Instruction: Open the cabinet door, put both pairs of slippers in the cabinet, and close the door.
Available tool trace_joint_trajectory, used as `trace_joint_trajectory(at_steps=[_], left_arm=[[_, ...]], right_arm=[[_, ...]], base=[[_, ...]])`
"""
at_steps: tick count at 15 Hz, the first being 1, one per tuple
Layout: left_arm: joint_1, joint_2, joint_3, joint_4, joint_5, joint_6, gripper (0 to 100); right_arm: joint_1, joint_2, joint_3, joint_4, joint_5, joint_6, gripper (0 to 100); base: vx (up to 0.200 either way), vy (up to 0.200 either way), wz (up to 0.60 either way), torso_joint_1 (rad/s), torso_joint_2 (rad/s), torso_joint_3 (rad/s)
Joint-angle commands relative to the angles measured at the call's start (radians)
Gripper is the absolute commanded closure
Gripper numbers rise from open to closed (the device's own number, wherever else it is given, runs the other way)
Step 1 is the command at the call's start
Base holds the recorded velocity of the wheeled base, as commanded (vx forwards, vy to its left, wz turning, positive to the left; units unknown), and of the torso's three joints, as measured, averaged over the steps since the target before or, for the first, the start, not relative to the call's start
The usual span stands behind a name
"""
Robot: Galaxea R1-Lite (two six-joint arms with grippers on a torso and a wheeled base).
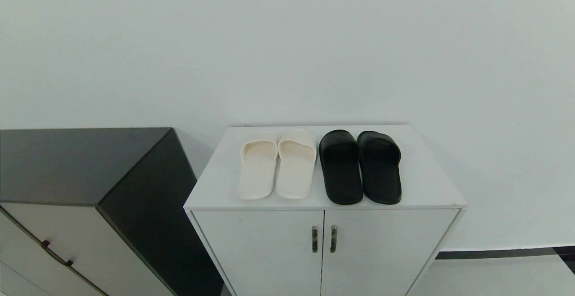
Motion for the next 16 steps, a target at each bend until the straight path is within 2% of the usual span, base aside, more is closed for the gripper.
trace_joint_trajectory(at_steps=[1, 2, 3, 4, 5, 8, 10, 11, 12, 14, 16], left_arm=[[0.000, 0.002, 0.000, 0.000, 0.000, 0.000, 100], [0.000, 0.002, 0.000, 0.000, 0.000, 0.000, 100], [0.000, 0.002, 0.000, 0.000, 0.000, -0.001, 100], [0.000, 0.000, 0.000, 0.000, 0.000, 0.000, 100], [0.000, 0.002, 0.000, 0.000, 0.000, -0.001, 100], [0.000, 0.002, 0.000, 0.000, 0.000, 0.000, 100], [0.000, 0.002, 0.000, 0.000, -0.001, 0.000, 100], [0.000, 0.002, 0.000, 0.000, -0.003, 0.002, 100], [0.000, 0.002, 0.000, 0.000, -0.003, 0.002, 100], [0.000, 0.002, 0.000, 0.001, -0.004, 0.002, 100], [0.000, 0.002, 0.000, 0.001, -0.004, 0.002, 100]], right_arm=[[0.005, 0.078, -0.156, -0.017, 0.006, 0.008, 0], [0.021, 0.180, -0.261, 0.037, 0.027, 0.048, 0], [0.033, 0.246, -0.286, 0.080, 0.087, 0.039, 0], [0.047, 0.349, -0.283, 0.092, 0.199, -0.031, 0], [0.050, 0.426, -0.283, 0.092, 0.251, -0.088, 0], [0.119, 0.659, -0.324, 0.029, 0.262, -0.088, 0], [0.197, 0.861, -0.441, 0.007, 0.251, -0.042, 0], [0.268, 0.946, -0.510, 0.006, 0.239, 0.024, 0], [0.350, 1.019, -0.573, 0.006, 0.181, 0.122, 0], [0.530, 1.184, -0.663, -0.034, -0.026, 0.283, 0], [0.663, 1.326, -0.720, -0.117, -0.227, 0.349, 0]], base=[[0.000, 0.000, 0.00, 0.000, 0.00, 0.000], [0.000, 0.000, 0.00, 0.000, 0.00, 0.000], [0.000, 0.000, 0.00, 0.000, 0.00, 0.000], [0.000, 0.000, 0.00, 0.000, 0.00, 0.000], [0.000, 0.000, 0.00, 0.000, 0.00, 0.000], [0.000, 0.000, 0.00, 0.000, 0.00, 0.000], [0.000, 0.000, 0.00, 0.000, 0.00, 0.000], [0.000, 0.000, 0.00, 0.000, 0.00, 0.000], [0.000, 0.000, 0.00, 0.000, 0.00, 0.000], [0.000, 0.000, 0.00, 0.000, 0.00, 0.000], [0.000, 0.000, 0.00, 0.000, 0.00, 0.000]])
